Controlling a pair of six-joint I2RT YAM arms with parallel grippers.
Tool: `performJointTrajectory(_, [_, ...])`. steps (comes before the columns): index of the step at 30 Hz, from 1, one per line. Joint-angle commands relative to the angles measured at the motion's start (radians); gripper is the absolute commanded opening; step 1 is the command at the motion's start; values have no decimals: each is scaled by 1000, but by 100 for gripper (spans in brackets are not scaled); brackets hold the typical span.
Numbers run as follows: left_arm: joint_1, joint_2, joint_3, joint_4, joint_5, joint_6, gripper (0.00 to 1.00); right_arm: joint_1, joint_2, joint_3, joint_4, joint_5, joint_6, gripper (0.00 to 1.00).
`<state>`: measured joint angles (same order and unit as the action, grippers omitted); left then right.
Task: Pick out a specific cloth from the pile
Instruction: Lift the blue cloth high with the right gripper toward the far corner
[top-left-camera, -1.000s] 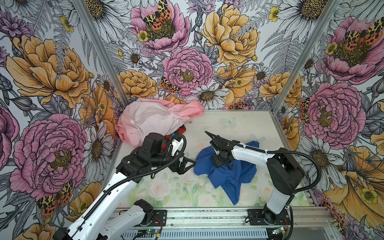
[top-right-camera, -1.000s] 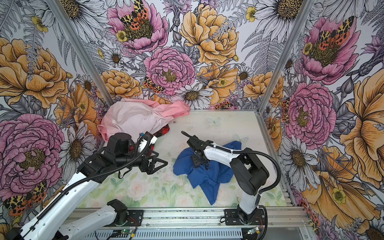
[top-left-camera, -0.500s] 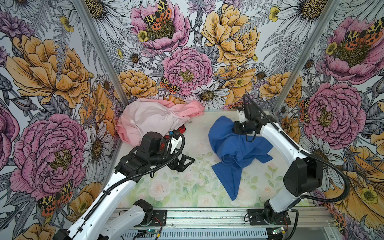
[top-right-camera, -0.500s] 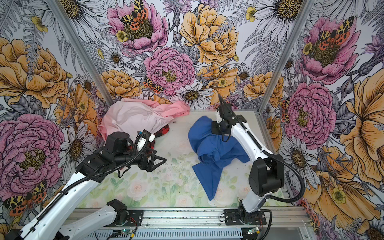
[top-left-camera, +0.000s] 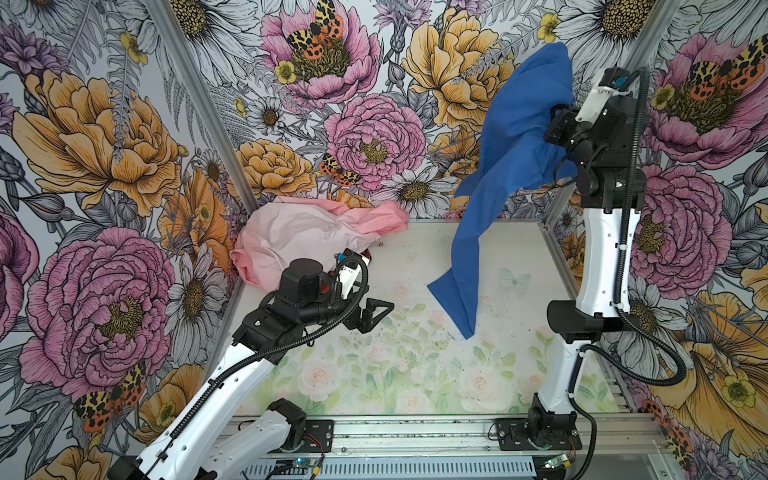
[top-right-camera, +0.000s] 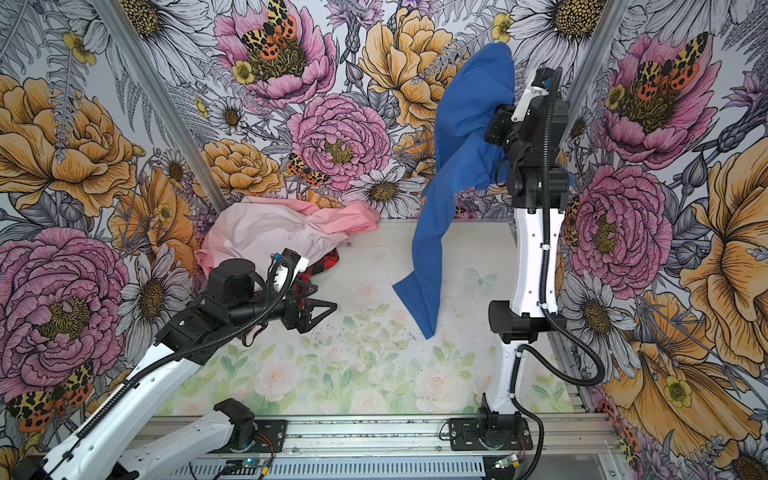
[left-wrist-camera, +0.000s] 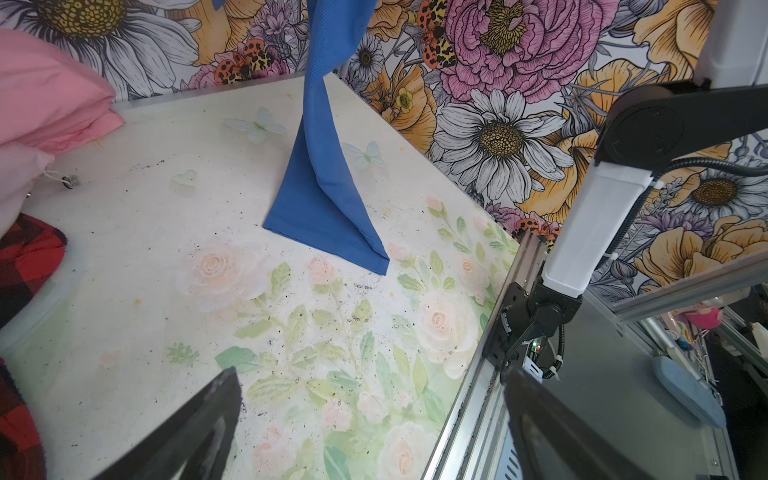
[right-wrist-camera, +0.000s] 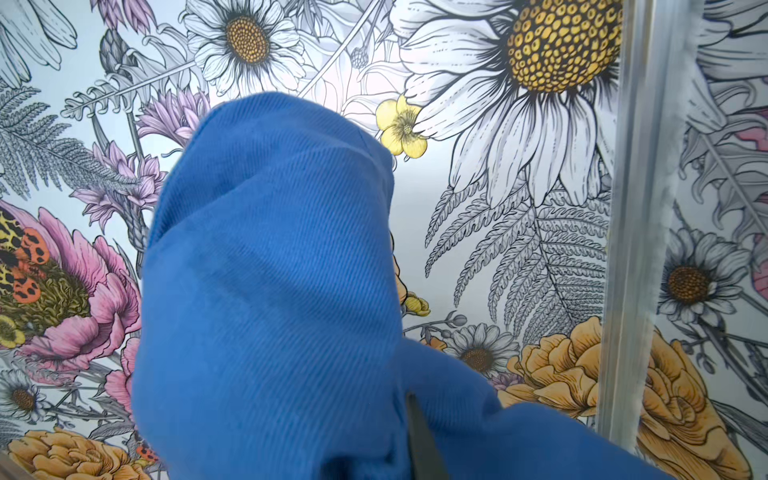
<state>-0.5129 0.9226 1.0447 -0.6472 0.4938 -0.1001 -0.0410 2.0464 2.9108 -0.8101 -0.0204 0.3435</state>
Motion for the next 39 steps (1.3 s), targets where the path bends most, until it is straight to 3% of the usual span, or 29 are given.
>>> performJointTrajectory(1, [-5, 26, 1, 43, -26, 19, 99, -92, -66, -31, 190, 50, 81, 0])
performJointTrajectory(10, [-9, 105, 3, 56, -31, 34, 99, -270, -143, -58, 246, 93, 79, 0])
performJointTrajectory(16, [-26, 139, -11, 110, -28, 15, 99, -300, -91, -59, 265, -21, 159, 0])
performJointTrajectory(24, [-62, 123, -26, 118, -63, -9, 99, -159, 1, -136, 271, -211, 198, 0])
performJointTrajectory(28, [-61, 95, -38, 117, -75, -22, 99, -49, 56, -138, 271, -231, 214, 0])
performJointTrajectory(32, [-60, 70, -52, 118, -81, -36, 99, 19, 88, -174, 270, -250, 309, 0])
performJointTrajectory(39, [-59, 52, -77, 114, -98, -42, 99, 67, -173, -634, 276, -103, 346, 0])
